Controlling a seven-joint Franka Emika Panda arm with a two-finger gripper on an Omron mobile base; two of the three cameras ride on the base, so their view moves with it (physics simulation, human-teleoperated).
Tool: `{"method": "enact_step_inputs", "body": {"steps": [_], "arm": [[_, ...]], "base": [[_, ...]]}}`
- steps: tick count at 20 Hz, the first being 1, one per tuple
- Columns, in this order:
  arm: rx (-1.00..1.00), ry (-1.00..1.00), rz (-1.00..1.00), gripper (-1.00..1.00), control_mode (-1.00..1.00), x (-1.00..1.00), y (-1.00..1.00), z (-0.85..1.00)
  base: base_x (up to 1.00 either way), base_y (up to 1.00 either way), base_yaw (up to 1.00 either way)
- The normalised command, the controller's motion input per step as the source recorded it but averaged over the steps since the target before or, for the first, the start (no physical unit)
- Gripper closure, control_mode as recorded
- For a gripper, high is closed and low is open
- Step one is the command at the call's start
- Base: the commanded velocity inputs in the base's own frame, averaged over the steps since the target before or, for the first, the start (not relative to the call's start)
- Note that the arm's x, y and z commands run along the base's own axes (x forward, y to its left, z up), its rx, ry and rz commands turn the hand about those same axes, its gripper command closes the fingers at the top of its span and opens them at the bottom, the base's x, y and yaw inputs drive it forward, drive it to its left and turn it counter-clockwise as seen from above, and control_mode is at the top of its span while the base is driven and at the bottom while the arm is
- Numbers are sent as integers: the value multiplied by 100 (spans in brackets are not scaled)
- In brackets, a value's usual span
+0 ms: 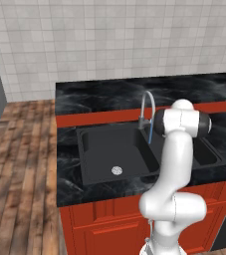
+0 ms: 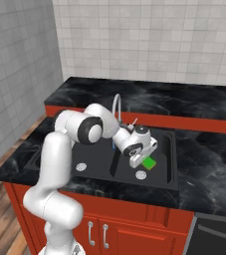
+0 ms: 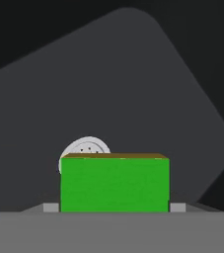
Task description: Soak the sponge with water for a few seconds and then drop it inside the sink.
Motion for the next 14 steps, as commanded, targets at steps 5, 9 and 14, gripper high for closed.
{"method": "enact_step_inputs", "body": {"steps": [5, 9, 14], "arm": [[0, 0, 0, 100, -100, 16, 0, -38], [0, 0, 0, 100, -100, 4, 0, -13], [0, 0, 0, 100, -100, 1, -3, -5]], "base": [[0, 0, 0], [0, 0, 0], [0, 0, 0]]}}
